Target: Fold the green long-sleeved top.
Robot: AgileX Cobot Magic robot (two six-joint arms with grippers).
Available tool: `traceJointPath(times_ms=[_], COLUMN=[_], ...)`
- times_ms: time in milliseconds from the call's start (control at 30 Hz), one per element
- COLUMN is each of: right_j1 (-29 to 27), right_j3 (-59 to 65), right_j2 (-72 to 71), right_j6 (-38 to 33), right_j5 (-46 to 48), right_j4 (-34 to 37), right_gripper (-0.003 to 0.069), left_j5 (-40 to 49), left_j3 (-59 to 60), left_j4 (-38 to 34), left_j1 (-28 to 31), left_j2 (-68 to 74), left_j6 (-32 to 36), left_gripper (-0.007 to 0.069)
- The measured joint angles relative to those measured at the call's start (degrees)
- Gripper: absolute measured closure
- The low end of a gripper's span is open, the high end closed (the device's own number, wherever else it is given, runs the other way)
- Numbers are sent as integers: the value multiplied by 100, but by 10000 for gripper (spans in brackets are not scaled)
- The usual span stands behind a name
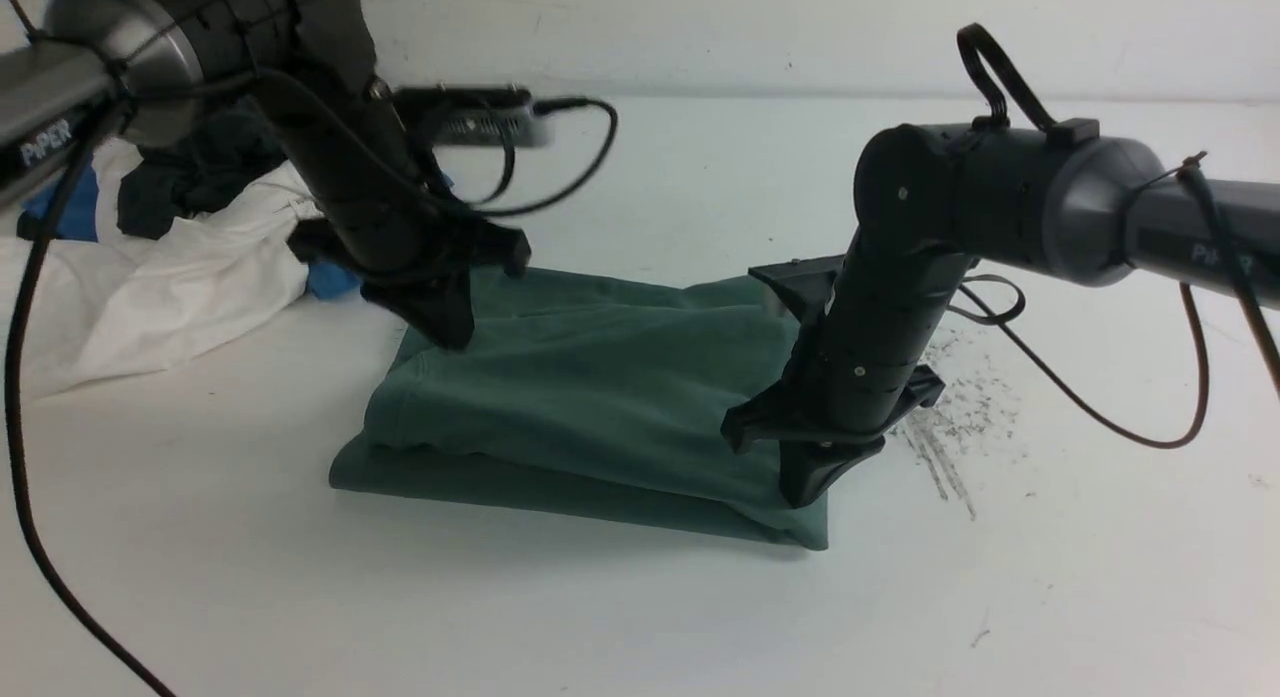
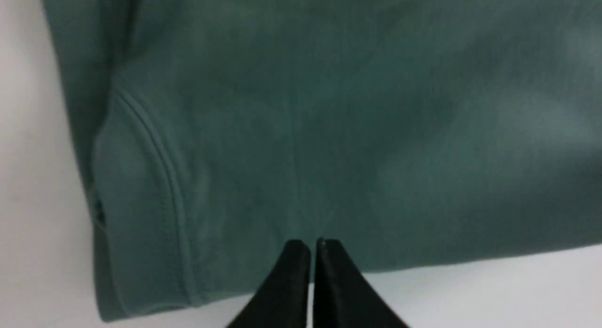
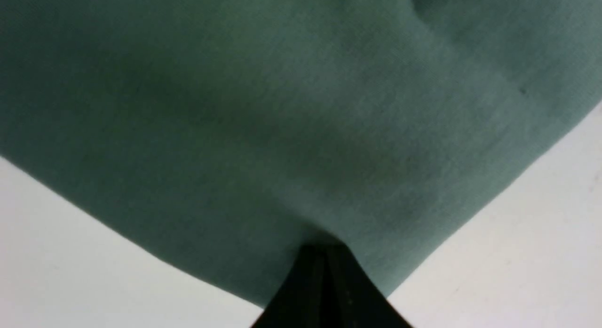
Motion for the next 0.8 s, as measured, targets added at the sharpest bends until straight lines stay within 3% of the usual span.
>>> traceJointPath(times_ms=[167, 500, 800], right_j1=[0, 6, -157], right_j3=[0, -33, 0], right_j2=[107, 338, -655], right_j6=[0, 149, 803], right_j5=[6, 125, 157], right_j4=[0, -210, -1753], right_gripper=[674, 674, 674], left_j5=[-289, -161, -128], left_j3=[484, 556, 563], left_j4=[48, 809, 878], left_j1=[6, 6, 6], left_j2=[225, 413, -625], left_j6=[0, -285, -275], left_gripper=[629, 629, 629])
